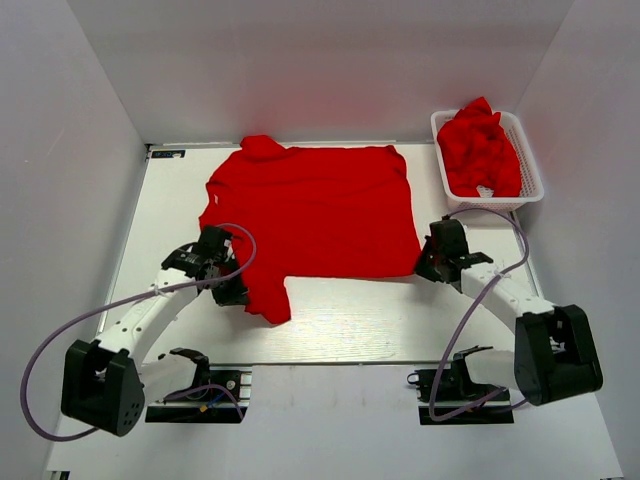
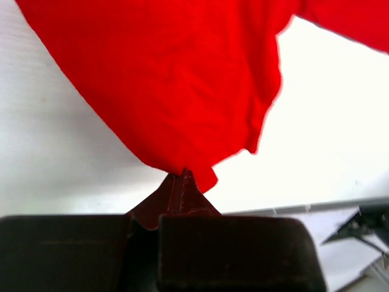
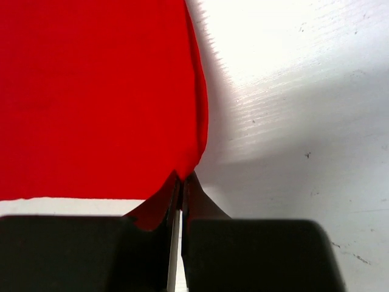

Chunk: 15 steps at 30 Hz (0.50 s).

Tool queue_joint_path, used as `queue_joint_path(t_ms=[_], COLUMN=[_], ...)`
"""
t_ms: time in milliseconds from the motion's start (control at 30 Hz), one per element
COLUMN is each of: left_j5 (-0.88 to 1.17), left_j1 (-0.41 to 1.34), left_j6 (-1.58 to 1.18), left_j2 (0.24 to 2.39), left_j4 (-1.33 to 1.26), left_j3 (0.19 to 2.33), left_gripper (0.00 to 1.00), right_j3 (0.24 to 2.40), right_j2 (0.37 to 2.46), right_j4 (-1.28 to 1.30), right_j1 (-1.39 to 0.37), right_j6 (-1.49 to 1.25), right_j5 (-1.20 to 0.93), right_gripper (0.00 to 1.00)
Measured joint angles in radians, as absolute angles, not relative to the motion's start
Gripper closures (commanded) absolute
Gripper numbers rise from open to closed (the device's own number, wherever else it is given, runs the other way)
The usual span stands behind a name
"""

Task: Fold and stack the t-shirts
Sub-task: Grap the side of the flattened tshirt closest away from the robot with both arms

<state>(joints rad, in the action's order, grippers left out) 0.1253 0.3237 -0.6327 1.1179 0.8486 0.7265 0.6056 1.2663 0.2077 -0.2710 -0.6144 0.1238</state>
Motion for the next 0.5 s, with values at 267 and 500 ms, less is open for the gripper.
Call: queue_joint_path(t_ms=[267,500], left_j5=[0.206,0.173], left_j1=[0.323,0.315], left_j6=[-0.608,-0.593], left_j2=[1.142,1.333], left_j4=[0.866,0.785], left_j3=[0.821,1.028], left_gripper=[1.0,1.0], right_j3=[0.606,0.701], right_j2=[1.247,1.351], right_j4=[0.232,0.245], right_j1=[-0.271,-0.271], right_j6=[-0.583,-0.551], right_j5=[0.102,0.101], right_gripper=[1.0,1.0])
